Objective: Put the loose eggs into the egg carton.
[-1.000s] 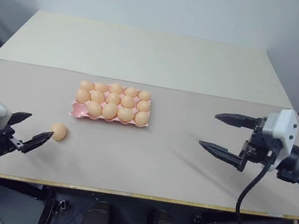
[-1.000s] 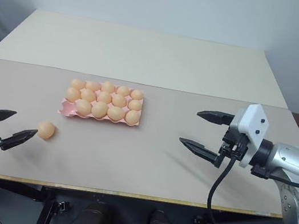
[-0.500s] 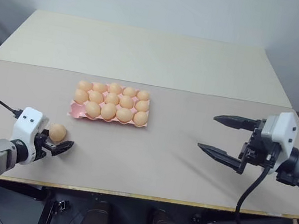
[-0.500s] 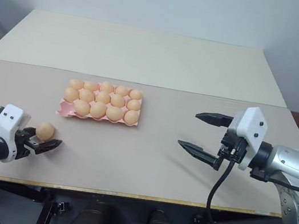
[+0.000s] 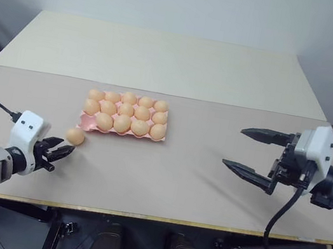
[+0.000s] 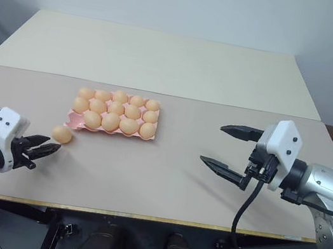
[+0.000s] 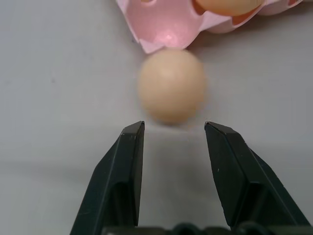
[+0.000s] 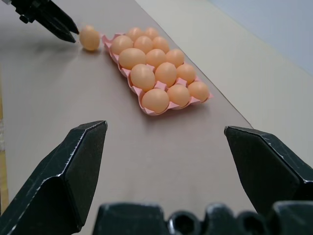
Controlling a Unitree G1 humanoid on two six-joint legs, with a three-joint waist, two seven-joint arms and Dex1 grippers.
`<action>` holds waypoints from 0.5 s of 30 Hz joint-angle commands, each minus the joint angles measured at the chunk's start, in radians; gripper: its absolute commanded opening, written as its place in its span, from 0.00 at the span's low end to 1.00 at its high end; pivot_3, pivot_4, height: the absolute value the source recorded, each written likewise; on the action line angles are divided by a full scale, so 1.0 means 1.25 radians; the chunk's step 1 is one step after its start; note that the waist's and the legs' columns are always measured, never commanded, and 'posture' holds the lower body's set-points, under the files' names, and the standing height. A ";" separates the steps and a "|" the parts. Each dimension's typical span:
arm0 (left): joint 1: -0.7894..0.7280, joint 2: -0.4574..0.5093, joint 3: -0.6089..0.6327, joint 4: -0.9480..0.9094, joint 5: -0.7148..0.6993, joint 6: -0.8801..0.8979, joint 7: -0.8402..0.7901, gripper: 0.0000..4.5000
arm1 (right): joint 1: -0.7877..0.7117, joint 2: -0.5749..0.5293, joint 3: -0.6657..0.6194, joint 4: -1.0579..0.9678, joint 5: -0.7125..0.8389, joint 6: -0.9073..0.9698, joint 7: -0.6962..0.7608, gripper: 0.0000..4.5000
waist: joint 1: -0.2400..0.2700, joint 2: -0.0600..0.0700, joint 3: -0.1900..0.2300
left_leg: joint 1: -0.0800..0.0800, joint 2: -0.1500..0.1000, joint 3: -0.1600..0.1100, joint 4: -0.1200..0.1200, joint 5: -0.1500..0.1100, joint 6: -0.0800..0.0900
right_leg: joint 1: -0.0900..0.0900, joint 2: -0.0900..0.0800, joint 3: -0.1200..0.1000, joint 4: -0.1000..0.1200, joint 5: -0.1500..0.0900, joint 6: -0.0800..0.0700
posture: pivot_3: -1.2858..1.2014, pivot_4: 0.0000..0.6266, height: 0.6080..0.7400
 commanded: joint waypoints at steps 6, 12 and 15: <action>-0.073 0.018 0.007 -0.005 -0.019 -0.065 -0.056 0.47 | 0.007 -0.014 -0.039 -0.034 0.020 -0.004 -0.013 1.00 | 0.001 0.000 0.000 | 0.000 0.000 0.000 0.000 0.000 0.000 | 0.000 0.000 0.000 0.000 0.000 0.000 | 0.52 0.24 1.00; -0.191 0.010 -0.067 0.074 0.023 -0.077 -0.033 0.47 | 0.011 -0.022 -0.048 -0.041 0.026 -0.001 -0.017 1.00 | 0.001 0.000 0.000 | 0.000 -0.001 0.000 0.000 0.000 0.000 | 0.001 0.000 0.000 0.000 0.000 0.000 | 0.52 0.24 1.00; -0.196 0.015 -0.080 0.091 0.038 -0.078 -0.030 0.47 | 0.019 -0.022 -0.056 -0.050 0.028 0.001 -0.022 1.00 | -0.004 0.000 0.000 | 0.000 -0.001 0.000 0.000 0.000 0.000 | 0.000 0.000 0.001 0.000 0.002 0.003 | 0.52 0.24 1.00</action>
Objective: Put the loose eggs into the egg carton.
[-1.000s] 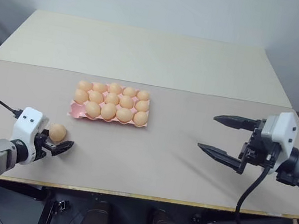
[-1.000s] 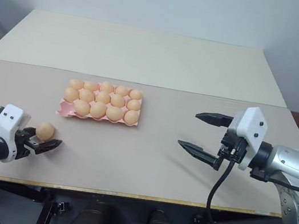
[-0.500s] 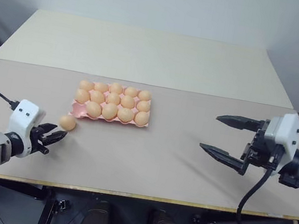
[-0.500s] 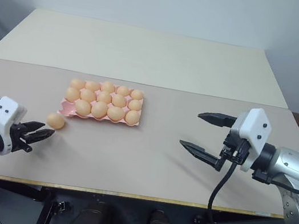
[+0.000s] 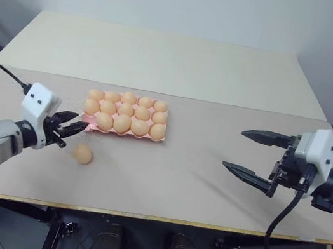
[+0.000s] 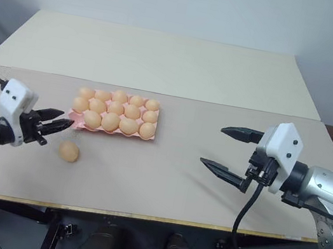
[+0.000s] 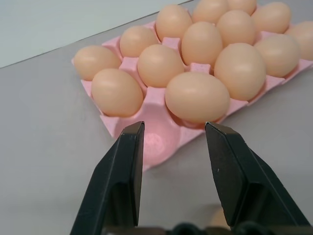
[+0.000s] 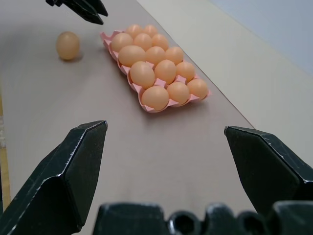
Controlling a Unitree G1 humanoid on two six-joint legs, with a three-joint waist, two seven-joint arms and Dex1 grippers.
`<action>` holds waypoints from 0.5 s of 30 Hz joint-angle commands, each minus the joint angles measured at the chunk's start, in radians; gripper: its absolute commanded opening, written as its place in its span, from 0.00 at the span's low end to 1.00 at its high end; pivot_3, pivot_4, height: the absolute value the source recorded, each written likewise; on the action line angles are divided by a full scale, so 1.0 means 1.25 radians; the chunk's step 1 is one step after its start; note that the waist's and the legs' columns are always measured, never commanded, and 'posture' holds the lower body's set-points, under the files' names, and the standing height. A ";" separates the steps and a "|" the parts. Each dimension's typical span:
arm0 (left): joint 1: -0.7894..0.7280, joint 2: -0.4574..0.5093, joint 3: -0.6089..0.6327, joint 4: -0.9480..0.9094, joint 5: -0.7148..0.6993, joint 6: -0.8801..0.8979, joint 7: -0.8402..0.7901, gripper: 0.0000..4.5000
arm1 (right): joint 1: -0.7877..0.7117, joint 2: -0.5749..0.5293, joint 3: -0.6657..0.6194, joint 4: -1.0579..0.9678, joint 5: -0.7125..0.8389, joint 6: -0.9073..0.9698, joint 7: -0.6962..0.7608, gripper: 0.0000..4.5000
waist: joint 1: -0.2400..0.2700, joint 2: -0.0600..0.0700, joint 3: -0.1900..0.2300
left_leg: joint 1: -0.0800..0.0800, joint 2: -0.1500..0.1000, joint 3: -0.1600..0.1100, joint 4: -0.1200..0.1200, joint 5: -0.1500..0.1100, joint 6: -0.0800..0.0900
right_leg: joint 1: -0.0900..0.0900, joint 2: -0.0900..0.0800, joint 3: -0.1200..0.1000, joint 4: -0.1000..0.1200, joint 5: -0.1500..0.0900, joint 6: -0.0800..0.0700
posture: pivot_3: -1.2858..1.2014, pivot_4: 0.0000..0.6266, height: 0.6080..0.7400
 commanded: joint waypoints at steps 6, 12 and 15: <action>-0.014 0.008 -0.010 0.035 0.053 -0.011 0.033 0.47 | 0.019 -0.010 -0.054 -0.040 0.024 0.003 -0.015 1.00 | 0.002 0.000 0.000 | 0.000 0.000 -0.001 -0.001 0.000 0.000 | 0.000 0.000 -0.001 0.000 0.000 0.001 | 0.52 0.24 1.00; -0.015 0.010 0.002 0.027 0.048 -0.001 0.035 0.81 | 0.018 -0.010 -0.053 -0.039 0.024 0.003 -0.017 1.00 | 0.002 0.000 0.000 | 0.000 0.000 0.000 0.000 0.000 0.000 | 0.000 0.000 0.000 0.000 -0.001 -0.002 | 0.52 0.24 1.00; -0.008 0.006 0.021 0.005 0.043 -0.021 0.033 0.99 | 0.014 -0.011 -0.050 -0.032 0.024 0.002 -0.015 1.00 | 0.002 0.000 0.000 | 0.000 0.000 0.000 0.000 0.000 0.000 | 0.000 0.000 0.000 0.000 -0.001 -0.001 | 0.52 0.24 1.00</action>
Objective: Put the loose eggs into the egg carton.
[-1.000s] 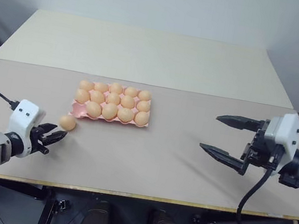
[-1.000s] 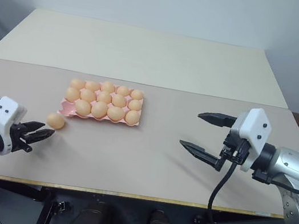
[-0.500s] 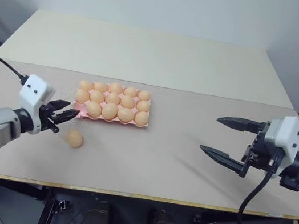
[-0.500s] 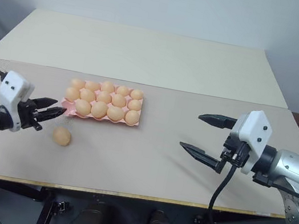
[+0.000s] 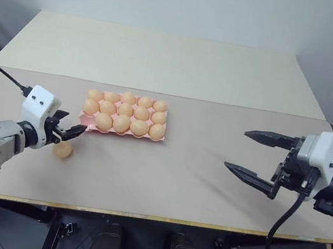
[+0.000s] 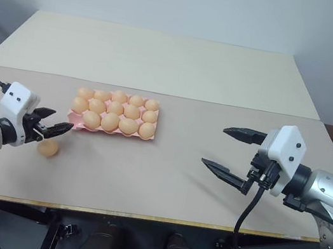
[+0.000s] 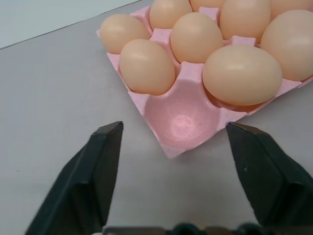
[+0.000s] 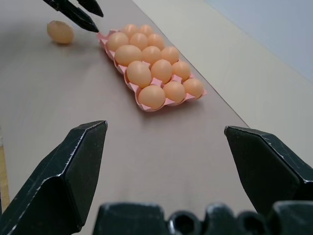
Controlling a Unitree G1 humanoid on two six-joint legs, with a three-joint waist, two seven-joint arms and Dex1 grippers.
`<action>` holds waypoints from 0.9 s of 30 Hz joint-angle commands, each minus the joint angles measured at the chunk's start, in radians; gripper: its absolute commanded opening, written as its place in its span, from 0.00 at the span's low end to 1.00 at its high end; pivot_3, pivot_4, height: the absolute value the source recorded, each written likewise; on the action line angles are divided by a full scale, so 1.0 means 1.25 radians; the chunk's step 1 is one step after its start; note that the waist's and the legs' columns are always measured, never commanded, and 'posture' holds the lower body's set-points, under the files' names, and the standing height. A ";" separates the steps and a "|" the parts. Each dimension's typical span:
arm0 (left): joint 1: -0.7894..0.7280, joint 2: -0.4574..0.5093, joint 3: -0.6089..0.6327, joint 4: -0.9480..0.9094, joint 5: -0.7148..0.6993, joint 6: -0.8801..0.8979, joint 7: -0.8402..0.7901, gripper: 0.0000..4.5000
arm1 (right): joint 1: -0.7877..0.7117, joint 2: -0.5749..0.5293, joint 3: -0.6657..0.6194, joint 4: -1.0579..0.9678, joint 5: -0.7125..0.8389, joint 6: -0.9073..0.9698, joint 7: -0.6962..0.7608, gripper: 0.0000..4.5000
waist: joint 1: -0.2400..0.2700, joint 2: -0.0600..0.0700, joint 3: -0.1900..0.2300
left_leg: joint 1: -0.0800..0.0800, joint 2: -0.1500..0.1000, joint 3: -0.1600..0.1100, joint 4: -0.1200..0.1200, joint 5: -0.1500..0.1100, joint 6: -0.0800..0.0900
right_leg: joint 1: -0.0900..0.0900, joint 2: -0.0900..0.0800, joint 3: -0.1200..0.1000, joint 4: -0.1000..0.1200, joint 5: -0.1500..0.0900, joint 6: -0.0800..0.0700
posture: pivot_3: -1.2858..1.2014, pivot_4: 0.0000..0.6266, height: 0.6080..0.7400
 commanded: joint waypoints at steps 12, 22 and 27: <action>0.070 0.007 0.105 -0.127 -0.060 -0.008 -0.039 0.99 | -0.018 -0.002 -0.010 -0.003 0.020 -0.004 0.000 1.00 | -0.002 0.000 0.000 | 0.000 0.000 0.000 0.000 0.000 0.000 | 0.000 0.000 0.000 0.000 0.000 0.000 | 0.52 0.24 1.00; 0.208 0.104 0.187 -0.152 -0.080 0.033 -0.123 0.99 | -0.021 -0.002 -0.001 0.004 0.022 -0.006 0.008 1.00 | 0.000 0.000 0.000 | 0.001 0.000 0.001 0.000 0.000 0.000 | 0.000 -0.001 0.000 0.000 -0.001 -0.001 | 0.52 0.24 1.00; 0.253 0.068 0.171 -0.200 -0.095 0.063 -0.098 0.99 | -0.017 -0.006 -0.009 -0.002 0.028 -0.001 0.010 1.00 | 0.002 0.000 0.000 | 0.000 0.000 0.001 0.000 0.000 0.000 | 0.000 -0.001 0.000 0.000 -0.001 -0.001 | 0.52 0.24 1.00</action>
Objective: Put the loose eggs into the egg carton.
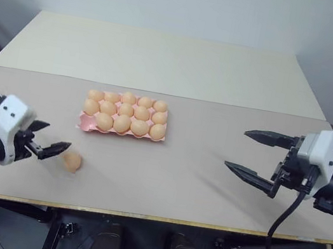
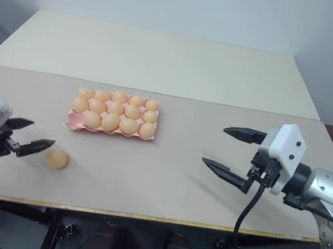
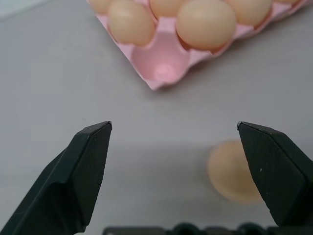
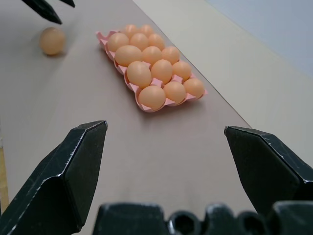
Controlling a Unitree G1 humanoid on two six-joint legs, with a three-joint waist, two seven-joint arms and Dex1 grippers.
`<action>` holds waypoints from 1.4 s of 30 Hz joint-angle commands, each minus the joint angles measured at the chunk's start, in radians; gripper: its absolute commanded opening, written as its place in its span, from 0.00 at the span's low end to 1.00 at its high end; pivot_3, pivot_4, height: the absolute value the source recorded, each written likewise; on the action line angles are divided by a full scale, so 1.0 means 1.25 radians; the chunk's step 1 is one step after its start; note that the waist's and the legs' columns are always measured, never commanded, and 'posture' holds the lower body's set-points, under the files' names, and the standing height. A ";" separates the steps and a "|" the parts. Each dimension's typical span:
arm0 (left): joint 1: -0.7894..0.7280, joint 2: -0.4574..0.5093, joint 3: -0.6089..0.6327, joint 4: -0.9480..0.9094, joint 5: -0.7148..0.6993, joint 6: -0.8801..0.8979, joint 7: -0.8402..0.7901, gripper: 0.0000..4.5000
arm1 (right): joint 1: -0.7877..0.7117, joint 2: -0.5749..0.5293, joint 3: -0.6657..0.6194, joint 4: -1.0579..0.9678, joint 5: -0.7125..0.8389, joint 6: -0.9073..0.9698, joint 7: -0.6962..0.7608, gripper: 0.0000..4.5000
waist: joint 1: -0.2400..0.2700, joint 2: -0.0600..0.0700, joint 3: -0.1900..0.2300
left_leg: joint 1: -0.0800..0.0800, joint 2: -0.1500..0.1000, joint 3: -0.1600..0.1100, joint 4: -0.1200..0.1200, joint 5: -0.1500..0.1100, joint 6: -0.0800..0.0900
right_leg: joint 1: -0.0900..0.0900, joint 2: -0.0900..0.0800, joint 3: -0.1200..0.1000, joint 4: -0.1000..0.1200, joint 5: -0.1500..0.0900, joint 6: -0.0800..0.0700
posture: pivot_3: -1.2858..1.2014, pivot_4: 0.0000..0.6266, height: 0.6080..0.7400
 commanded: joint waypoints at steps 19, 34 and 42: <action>0.034 -0.040 -0.057 -0.051 0.015 0.075 0.082 0.95 | -0.018 -0.028 -0.022 -0.013 0.044 0.009 0.002 1.00 | 0.001 0.000 0.000 | 0.000 0.000 0.000 0.000 0.000 0.000 | 0.000 0.000 0.000 0.000 0.000 0.000 | 0.52 0.24 1.00; -0.012 -0.038 -0.127 -0.010 0.051 0.068 0.096 0.16 | -0.006 -0.027 -0.036 -0.025 0.044 0.015 -0.006 1.00 | 0.000 0.000 0.000 | 0.000 0.000 0.000 0.000 0.000 0.000 | 0.000 0.000 0.000 0.000 0.000 0.000 | 0.52 0.24 1.00; 0.054 -0.041 -0.065 -0.050 0.045 0.020 0.058 0.25 | -0.006 -0.026 -0.031 -0.024 0.047 0.014 -0.002 1.00 | -0.004 0.000 0.000 | 0.000 0.000 0.000 0.000 0.000 0.000 | 0.000 0.000 0.000 0.000 0.000 0.000 | 0.52 0.24 1.00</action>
